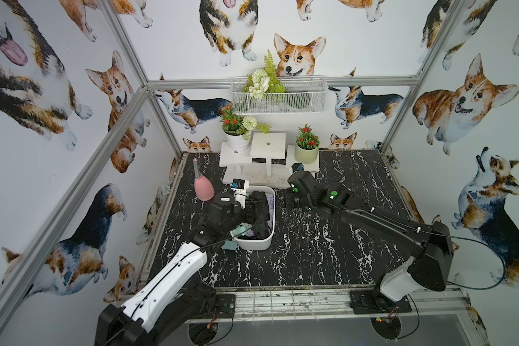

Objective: Put the umbrella into the storage box
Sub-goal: Place the umbrella in the storage box, then reset both arms

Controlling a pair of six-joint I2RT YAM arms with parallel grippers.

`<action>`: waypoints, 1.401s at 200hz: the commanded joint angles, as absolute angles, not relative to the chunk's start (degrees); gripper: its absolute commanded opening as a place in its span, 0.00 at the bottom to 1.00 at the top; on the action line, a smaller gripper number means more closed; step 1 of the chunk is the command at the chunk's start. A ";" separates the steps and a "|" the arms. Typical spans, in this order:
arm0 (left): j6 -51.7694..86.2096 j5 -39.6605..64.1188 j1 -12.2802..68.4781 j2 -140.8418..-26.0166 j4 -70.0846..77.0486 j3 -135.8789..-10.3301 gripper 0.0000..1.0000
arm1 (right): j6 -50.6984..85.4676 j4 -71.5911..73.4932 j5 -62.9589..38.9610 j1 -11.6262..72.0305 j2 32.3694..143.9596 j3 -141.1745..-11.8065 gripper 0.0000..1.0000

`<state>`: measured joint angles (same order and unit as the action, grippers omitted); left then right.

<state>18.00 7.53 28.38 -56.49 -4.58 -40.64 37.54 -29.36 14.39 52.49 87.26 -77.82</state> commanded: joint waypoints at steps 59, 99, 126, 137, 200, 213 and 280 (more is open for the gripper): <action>20.39 4.16 28.74 -69.29 -3.00 -43.52 0.21 | 38.74 -24.70 8.95 45.21 76.50 -67.73 0.24; 21.77 2.38 28.65 -75.31 -3.21 -44.03 0.14 | 38.93 -23.82 6.17 42.06 73.77 -64.29 0.24; 22.32 2.35 28.30 -74.79 -3.05 -43.52 0.09 | 38.85 -23.66 5.14 40.48 72.36 -63.33 0.25; 22.21 2.78 28.30 -73.37 -2.91 -43.57 0.09 | 38.67 -23.64 4.80 39.94 71.94 -63.11 0.26; 16.97 -4.41 26.81 -60.83 -3.78 -46.03 0.86 | 34.63 -23.23 -0.96 32.36 70.13 -61.74 0.53; 15.77 -7.09 25.35 -58.58 -2.78 -45.20 0.89 | 33.40 -22.46 -4.41 28.99 69.65 -61.12 0.54; 13.33 -1.92 1.60 -58.05 7.45 -35.28 0.93 | 18.62 -19.12 -8.75 10.35 67.88 -54.96 0.68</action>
